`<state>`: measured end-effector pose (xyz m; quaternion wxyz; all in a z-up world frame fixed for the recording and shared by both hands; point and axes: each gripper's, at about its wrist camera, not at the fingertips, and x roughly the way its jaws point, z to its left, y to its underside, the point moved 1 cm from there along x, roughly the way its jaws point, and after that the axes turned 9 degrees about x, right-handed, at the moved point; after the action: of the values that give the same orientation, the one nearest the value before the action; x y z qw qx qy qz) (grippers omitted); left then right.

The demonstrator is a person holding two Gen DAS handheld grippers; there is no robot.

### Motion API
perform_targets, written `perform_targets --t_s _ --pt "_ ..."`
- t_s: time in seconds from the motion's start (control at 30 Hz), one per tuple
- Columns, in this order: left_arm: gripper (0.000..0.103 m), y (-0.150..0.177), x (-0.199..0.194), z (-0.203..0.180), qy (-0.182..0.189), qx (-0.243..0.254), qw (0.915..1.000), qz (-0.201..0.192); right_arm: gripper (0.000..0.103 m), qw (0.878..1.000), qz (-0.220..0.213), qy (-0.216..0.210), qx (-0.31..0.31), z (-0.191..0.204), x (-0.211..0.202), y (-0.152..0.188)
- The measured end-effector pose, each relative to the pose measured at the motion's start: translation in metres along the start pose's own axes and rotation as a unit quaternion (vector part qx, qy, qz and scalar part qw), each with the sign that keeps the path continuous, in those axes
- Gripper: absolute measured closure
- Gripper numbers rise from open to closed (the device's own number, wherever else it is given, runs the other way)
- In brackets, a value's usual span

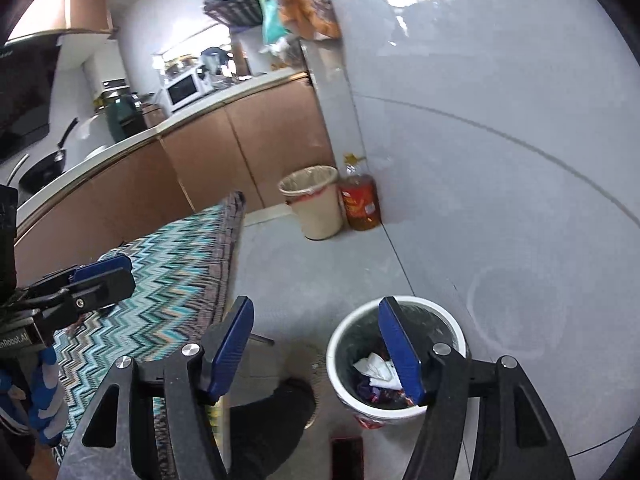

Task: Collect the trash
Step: 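Move both tools back over the snack bag on the table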

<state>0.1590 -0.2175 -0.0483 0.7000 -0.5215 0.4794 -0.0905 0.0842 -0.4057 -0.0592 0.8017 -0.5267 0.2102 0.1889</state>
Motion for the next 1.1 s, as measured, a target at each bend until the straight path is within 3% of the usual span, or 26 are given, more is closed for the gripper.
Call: perform_targets --t_s 0.4,0.5,0.7,1.1 --pt "0.047 0.023 -0.102 0.034 -0.100 -0.024 0.9933 -0.052 0.026 0.996 -0.033 -0.039 -0.072 0.089 -0.030 -0.006" --pt "0.039 0.033 -0.131 0.048 -0.144 -0.042 0.9863 -0.069 0.025 0.994 -0.033 -0.053 -0.089 0.110 -0.034 -0.003" --pt "0.034 0.053 -0.169 0.073 -0.221 -0.074 0.9694 -0.078 0.023 0.990 -0.025 -0.077 -0.117 0.147 -0.032 0.005" --pt "0.033 0.093 -0.199 0.118 -0.303 -0.136 0.9412 -0.062 0.020 0.984 -0.015 -0.103 -0.147 0.194 -0.024 0.014"
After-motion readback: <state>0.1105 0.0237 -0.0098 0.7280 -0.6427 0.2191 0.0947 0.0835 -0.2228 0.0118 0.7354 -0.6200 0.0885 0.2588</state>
